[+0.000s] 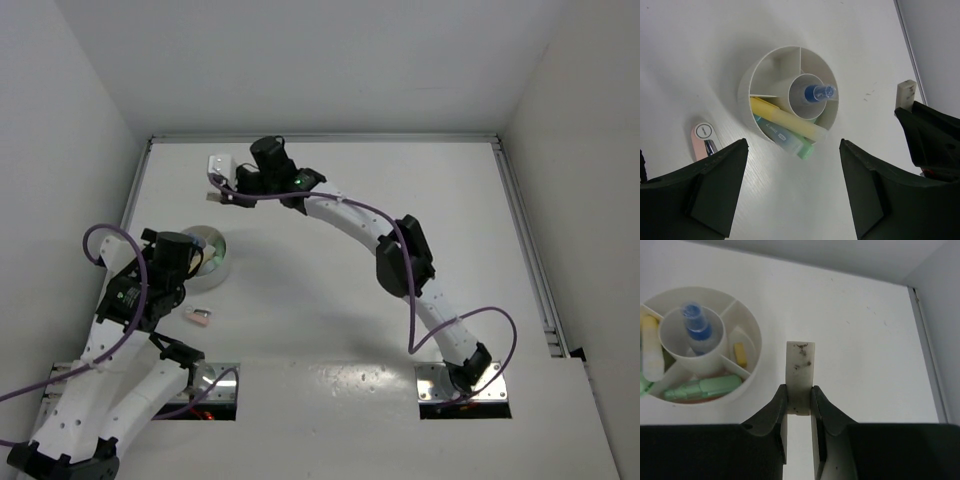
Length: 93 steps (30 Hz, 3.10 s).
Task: Sort the stationery into containers
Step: Place the stationery into the container, then grab a piece of stationery with the left arm
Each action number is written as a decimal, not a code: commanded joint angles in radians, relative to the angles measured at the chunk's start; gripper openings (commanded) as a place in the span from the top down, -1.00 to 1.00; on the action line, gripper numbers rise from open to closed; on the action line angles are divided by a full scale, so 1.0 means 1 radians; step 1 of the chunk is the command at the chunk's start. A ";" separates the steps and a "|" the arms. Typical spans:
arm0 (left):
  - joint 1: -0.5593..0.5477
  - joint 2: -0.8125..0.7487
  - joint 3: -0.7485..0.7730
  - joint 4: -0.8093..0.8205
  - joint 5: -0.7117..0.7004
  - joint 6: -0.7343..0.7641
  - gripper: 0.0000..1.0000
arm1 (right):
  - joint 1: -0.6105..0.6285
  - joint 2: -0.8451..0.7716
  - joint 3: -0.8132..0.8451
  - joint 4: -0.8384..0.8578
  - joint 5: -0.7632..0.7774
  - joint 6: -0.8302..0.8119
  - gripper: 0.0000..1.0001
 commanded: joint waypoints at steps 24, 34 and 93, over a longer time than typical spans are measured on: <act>0.006 -0.014 0.008 0.011 -0.016 -0.001 -0.59 | 0.023 0.198 -0.004 0.559 -0.385 0.324 1.00; 0.006 -0.014 0.008 0.011 -0.007 -0.001 -0.59 | 0.032 0.273 0.037 0.622 -0.322 0.378 1.00; 0.046 0.202 -0.140 -0.198 0.289 -0.441 -0.69 | -0.315 -0.515 -0.719 -0.088 0.049 0.176 0.11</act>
